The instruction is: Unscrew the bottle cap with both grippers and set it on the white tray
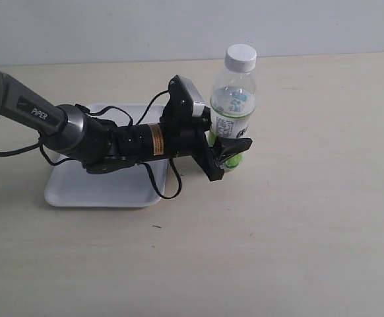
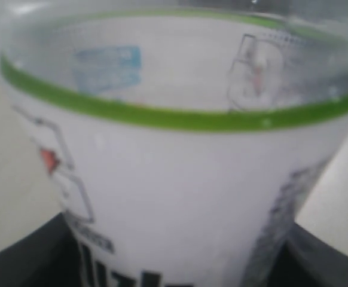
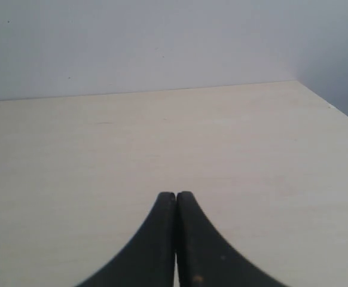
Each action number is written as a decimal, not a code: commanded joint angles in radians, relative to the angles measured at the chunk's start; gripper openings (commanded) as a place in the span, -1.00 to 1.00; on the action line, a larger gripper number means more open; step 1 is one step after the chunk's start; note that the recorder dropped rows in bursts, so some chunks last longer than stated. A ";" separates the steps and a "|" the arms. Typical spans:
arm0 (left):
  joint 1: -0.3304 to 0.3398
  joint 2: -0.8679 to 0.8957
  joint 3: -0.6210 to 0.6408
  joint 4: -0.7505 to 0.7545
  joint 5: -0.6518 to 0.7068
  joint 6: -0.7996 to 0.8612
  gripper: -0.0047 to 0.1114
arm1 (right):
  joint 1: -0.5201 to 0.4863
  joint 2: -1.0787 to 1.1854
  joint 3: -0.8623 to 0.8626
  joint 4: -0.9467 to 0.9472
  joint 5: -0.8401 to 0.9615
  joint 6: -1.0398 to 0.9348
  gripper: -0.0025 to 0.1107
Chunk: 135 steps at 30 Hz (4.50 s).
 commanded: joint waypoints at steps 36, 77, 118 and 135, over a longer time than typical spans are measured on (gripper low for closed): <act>0.001 -0.015 -0.005 0.041 0.052 0.011 -0.92 | -0.003 0.974 -1.275 -0.044 0.549 0.171 -0.96; 0.001 -0.015 -0.007 0.093 0.088 0.059 -0.92 | 0.649 1.793 -1.728 -0.090 0.896 0.153 0.23; 0.001 -0.015 -0.007 0.093 0.090 0.057 -0.92 | 0.649 1.771 -1.647 -0.134 0.896 0.152 0.09; 0.001 -0.015 -0.007 0.093 0.090 0.057 -0.92 | 0.649 1.771 -1.647 -0.125 0.896 0.152 -0.85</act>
